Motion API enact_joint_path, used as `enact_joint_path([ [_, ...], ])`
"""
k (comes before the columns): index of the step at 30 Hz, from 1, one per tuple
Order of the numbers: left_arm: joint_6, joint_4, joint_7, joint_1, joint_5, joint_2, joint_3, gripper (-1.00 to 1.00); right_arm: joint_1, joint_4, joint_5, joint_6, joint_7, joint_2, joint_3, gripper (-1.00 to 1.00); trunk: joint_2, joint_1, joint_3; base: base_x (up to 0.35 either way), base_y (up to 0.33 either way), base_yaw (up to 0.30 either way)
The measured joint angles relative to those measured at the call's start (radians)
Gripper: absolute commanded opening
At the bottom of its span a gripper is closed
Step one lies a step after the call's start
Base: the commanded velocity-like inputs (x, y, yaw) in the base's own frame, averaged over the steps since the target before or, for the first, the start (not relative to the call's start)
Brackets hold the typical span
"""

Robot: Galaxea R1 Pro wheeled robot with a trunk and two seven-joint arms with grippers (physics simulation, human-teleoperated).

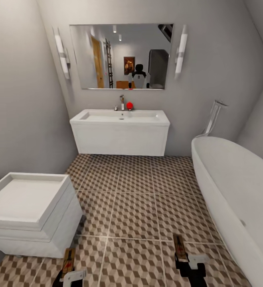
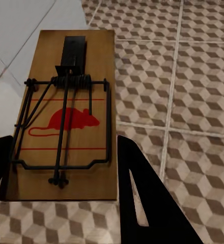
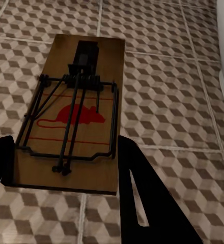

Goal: Take the four mousetraps from the cabinet in the bathroom and place them on the bathroom floor. Make sure all four end up on the same floor surface, and ensure that at least two of them are either under or directly next to the same bathroom sink.

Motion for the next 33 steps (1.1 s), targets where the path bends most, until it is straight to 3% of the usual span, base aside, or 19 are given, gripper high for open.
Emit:
enact_joint_path([
  [33,0.0,0.0,0.0,0.0,0.0,0.0,0.0,-1.0,0.0,0.0,0.0,0.0,0.0,0.0,0.0,-1.0,0.0,0.0,0.002,0.304,-0.046,-0.018],
])
